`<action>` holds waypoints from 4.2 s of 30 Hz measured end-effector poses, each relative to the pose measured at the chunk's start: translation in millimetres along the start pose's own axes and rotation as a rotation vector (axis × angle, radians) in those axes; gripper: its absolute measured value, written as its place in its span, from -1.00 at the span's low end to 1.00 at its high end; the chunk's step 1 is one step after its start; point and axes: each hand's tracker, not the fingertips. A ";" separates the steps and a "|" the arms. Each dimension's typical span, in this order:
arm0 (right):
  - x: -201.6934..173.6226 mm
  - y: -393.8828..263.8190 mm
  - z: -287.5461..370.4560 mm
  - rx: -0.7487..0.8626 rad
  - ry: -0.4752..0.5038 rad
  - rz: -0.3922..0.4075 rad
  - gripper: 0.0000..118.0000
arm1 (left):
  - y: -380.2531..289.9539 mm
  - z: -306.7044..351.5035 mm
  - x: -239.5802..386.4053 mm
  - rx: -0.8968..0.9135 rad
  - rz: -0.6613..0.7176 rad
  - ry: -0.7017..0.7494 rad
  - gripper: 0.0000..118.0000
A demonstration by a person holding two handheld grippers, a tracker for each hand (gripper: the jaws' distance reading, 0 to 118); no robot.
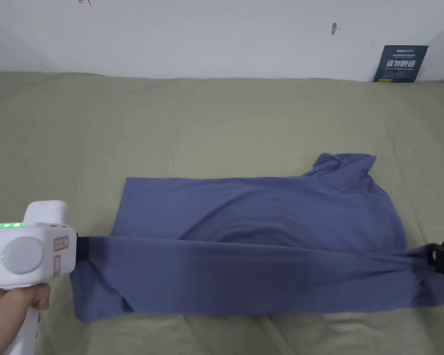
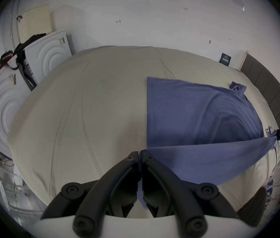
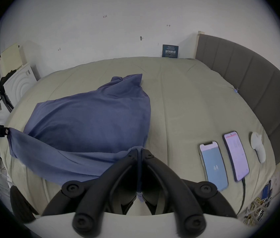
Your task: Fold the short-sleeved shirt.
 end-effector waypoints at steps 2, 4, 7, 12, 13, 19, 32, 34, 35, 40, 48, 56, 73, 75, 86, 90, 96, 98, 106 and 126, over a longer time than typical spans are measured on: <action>-2.6 8.5 -22.4 -0.015 -0.010 0.004 -0.94 | 7.8 -17.9 9.5 -0.023 -0.012 0.010 -0.95; -4.4 15.4 -44.8 -0.053 -0.019 0.018 -0.94 | 14.6 -38.6 11.8 -0.052 -0.018 0.019 -0.95; -4.7 17.9 -73.5 -0.085 -0.035 0.015 -0.94 | 17.9 -60.4 19.6 -0.073 -0.015 0.027 -0.95; 2.7 8.1 -79.6 -0.095 -0.065 -0.031 0.96 | 0.9 -68.3 15.5 -0.121 0.067 0.028 0.89; 5.7 4.2 -70.4 -0.030 -0.066 -0.045 0.93 | -0.8 -55.6 14.5 -0.102 0.025 0.022 0.92; 16.8 -46.1 -20.4 -0.140 0.026 -0.112 -0.75 | -39.5 -5.6 -8.7 -0.110 0.080 0.001 -0.20; 3.4 -96.5 8.9 -0.171 -0.040 -0.231 -1.00 | -77.0 -21.0 6.4 -0.196 0.044 -0.070 0.95; 8.2 -90.2 3.3 -0.171 -0.018 -0.231 -1.00 | -77.4 -25.0 11.4 -0.214 0.056 -0.086 0.90; 9.6 -86.3 0.7 -0.172 -0.020 -0.236 -1.00 | -78.5 -24.7 12.7 -0.203 0.059 -0.077 0.56; 12.3 -68.1 -12.2 -0.138 0.018 -0.195 -0.30 | -62.4 -21.7 4.2 -0.182 0.066 -0.085 -0.91; -2.4 -44.4 -39.4 -0.198 0.028 -0.195 0.75 | -55.2 -17.2 11.3 -0.154 0.019 -0.071 -0.91; -8.3 -40.8 -40.3 -0.176 0.060 -0.107 -0.79 | -43.1 -43.9 -26.6 -0.172 0.004 -0.070 -0.91; -15.7 -135.5 87.7 -0.215 0.106 -0.168 -0.79 | -144.8 78.0 -6.4 -0.199 -0.026 -0.058 -0.91; -13.3 -144.9 95.6 -0.230 0.110 -0.174 -0.79 | -155.7 83.7 -10.9 -0.207 -0.007 -0.059 -0.91; 12.9 -149.9 97.3 -0.150 0.034 -0.180 0.96 | -121.6 81.5 -32.5 -0.137 -0.006 -0.076 0.91; 13.8 -132.5 111.2 -0.112 0.065 -0.218 0.88 | -138.7 100.6 -20.8 -0.047 0.046 -0.086 0.89; -16.9 -100.5 126.1 0.030 0.022 -0.135 -1.00 | -105.2 92.8 -9.6 0.029 0.060 -0.062 -1.00; -28.3 -92.8 129.4 0.048 0.021 -0.120 -1.00 | -99.2 84.3 -5.4 0.018 0.066 -0.077 -1.00; -19.7 -49.0 77.6 -0.012 0.045 -0.144 -1.00 | -15.0 1.7 15.2 -0.046 0.081 -0.078 -1.00; 26.1 20.2 -66.0 -0.116 -0.050 -0.063 0.66 | 37.9 -102.1 44.1 -0.097 0.007 -0.030 -0.99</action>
